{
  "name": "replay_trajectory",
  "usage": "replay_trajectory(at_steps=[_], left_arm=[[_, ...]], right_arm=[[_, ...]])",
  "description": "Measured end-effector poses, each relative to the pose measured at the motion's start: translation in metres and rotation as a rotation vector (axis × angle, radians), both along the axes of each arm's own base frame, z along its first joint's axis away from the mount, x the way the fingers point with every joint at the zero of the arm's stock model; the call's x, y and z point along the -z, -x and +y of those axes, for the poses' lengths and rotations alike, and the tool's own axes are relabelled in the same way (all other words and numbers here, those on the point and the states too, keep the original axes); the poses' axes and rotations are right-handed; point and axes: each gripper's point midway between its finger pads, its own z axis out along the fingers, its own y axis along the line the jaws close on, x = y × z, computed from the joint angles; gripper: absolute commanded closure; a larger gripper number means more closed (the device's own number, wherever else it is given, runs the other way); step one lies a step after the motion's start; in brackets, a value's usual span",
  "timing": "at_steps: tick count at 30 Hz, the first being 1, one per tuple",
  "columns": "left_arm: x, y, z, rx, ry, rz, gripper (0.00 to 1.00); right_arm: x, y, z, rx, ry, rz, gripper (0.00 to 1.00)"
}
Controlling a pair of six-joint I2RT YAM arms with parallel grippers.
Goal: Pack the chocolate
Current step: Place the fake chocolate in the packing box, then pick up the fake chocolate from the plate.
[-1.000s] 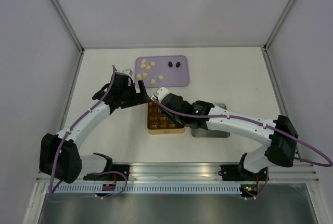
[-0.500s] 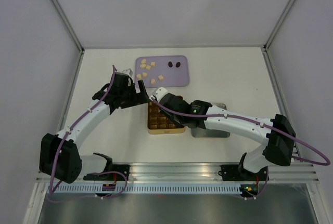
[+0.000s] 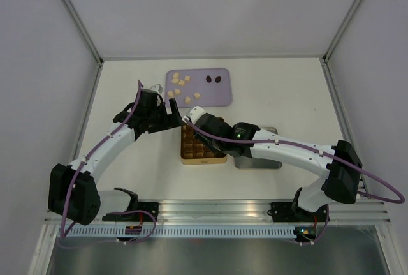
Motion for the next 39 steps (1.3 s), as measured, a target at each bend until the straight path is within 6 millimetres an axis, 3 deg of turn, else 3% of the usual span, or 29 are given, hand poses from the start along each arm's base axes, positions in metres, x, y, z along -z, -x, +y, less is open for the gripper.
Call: replay_trajectory(at_steps=[11, 15, 19, 23, 27, 33, 39], left_arm=[[0.0, 0.0, 0.0, 0.0, 0.0, 0.0, 0.0], [0.0, 0.0, 0.0, 0.001, 0.001, 0.0, 0.0], [0.0, 0.0, 0.0, 0.001, 0.001, 0.0, 0.01], [-0.001, 0.0, 0.0, 0.001, 0.001, -0.001, 0.0], [-0.001, 0.0, 0.0, 0.001, 0.002, -0.003, 0.0], [-0.003, -0.001, -0.001, 0.001, 0.003, -0.005, 0.0], [-0.012, -0.009, -0.004, 0.001, 0.01, -0.023, 0.0]], right_arm=[[-0.006, -0.002, 0.004, 0.011, -0.035, -0.008, 0.68], [-0.031, -0.004, 0.009, 0.021, -0.128, -0.048, 0.68], [-0.072, -0.016, 0.016, 0.048, -0.258, -0.106, 0.69], [-0.103, -0.053, 0.012, 0.131, -0.359, -0.155, 0.7], [-0.109, -0.108, -0.007, 0.24, -0.388, -0.19, 0.71], [-0.079, -0.185, -0.03, 0.382, -0.346, -0.199, 0.71], [-0.028, -0.249, -0.053, 0.552, -0.317, -0.156, 0.69]])
